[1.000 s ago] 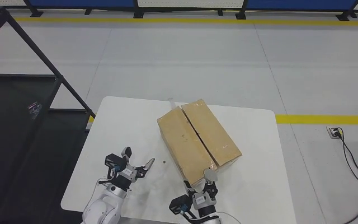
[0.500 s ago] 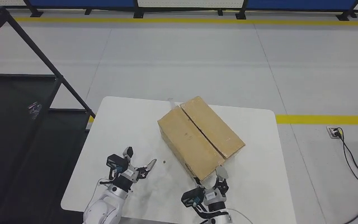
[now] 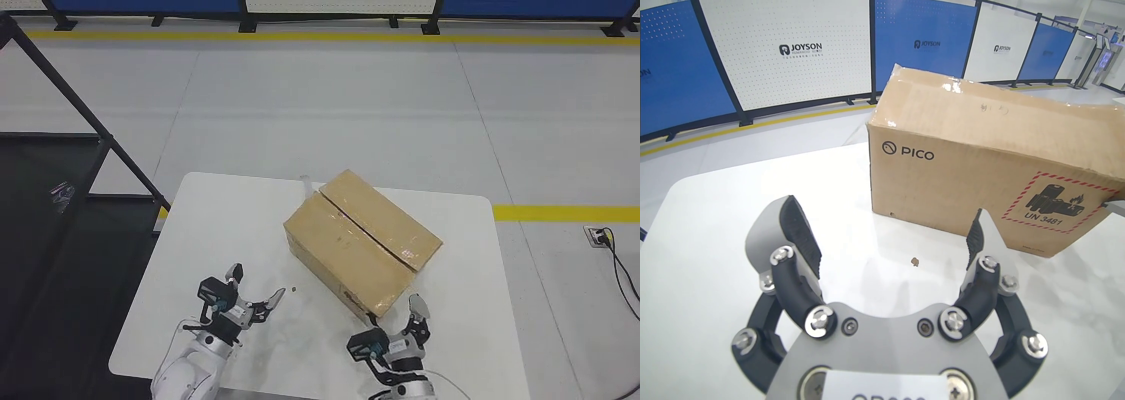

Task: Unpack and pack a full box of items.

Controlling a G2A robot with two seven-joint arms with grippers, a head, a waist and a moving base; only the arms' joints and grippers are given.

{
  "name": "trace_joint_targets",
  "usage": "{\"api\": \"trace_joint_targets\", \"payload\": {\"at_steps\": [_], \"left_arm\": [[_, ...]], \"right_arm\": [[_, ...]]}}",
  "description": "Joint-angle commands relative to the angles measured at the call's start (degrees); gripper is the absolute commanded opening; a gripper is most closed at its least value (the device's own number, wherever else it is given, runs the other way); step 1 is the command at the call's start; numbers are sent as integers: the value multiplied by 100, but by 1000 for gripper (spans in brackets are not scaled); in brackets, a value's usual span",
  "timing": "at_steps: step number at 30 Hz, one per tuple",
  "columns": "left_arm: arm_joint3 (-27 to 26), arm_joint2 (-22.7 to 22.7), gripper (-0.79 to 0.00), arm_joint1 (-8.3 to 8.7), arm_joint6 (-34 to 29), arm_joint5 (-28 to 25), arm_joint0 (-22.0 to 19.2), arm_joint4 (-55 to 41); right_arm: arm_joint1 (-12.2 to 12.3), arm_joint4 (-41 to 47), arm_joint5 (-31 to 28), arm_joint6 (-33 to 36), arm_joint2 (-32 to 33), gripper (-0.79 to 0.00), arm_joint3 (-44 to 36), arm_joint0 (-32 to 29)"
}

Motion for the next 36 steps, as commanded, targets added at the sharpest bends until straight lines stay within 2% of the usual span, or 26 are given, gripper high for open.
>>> {"api": "trace_joint_targets", "payload": {"at_steps": [1, 7, 12, 16, 19, 23, 31, 36], "left_arm": [[-33, 3, 0, 1, -9, 1, 13, 22], [-107, 9, 0, 0, -28, 83, 55, 117], [-153, -2, 0, -1, -13, 124, 83, 140], [-289, -19, 0, 7, 31, 289, 152, 399], [-493, -45, 0, 16, 63, 360, 299, 516], [-783, -108, 0, 41, -5, 398, 529, 742], [-783, -108, 0, 41, -5, 398, 529, 742], [-668, -118, 0, 31, 53, 321, 394, 586]], "right_arm": [[0, 74, -8, -29, 82, 0, -18, -23], [1, 480, -63, -223, 324, 0, -169, -140], [14, 1203, -270, -646, 585, 0, -341, -279], [46, 2294, -849, -1610, 787, 0, -646, -489], [87, 3249, -1669, -2393, 974, 0, -897, -687], [87, 3249, -1669, -2393, 974, 0, -897, -687], [95, 3222, -1887, -2408, 933, 0, -951, -649], [59, 4435, -2082, -1624, 1177, 0, -1043, -382]]}}
